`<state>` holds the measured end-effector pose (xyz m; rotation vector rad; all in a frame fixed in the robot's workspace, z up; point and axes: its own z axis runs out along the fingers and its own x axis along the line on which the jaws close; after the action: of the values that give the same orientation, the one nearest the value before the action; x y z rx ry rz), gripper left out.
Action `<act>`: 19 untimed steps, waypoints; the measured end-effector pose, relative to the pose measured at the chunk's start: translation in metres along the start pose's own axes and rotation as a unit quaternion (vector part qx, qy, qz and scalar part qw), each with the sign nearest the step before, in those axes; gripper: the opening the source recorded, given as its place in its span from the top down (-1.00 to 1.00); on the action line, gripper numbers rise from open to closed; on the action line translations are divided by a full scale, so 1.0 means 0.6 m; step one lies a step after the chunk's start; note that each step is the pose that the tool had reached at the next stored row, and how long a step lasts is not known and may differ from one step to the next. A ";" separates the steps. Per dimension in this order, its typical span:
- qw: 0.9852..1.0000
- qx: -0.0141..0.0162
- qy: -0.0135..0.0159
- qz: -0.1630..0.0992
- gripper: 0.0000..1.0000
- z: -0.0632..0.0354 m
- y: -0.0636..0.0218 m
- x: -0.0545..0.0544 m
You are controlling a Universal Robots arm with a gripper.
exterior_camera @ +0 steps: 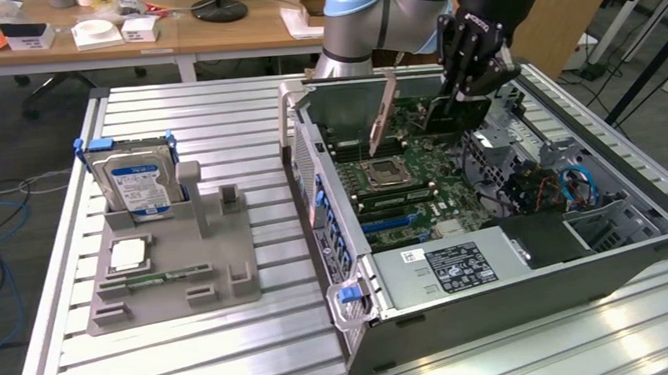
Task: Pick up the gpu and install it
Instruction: 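Insert the gpu into the slot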
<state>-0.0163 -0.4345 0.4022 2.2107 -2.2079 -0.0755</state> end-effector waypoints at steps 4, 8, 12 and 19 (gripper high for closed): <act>1.000 0.000 0.000 0.003 0.48 0.002 0.000 0.000; 1.000 0.000 0.000 0.005 0.48 0.004 0.000 0.000; 1.000 0.000 0.000 0.006 0.48 0.007 0.000 0.000; 1.000 0.000 0.000 0.009 0.48 0.011 0.000 0.000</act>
<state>-0.0163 -0.4345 0.3957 2.1917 -2.2273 -0.0757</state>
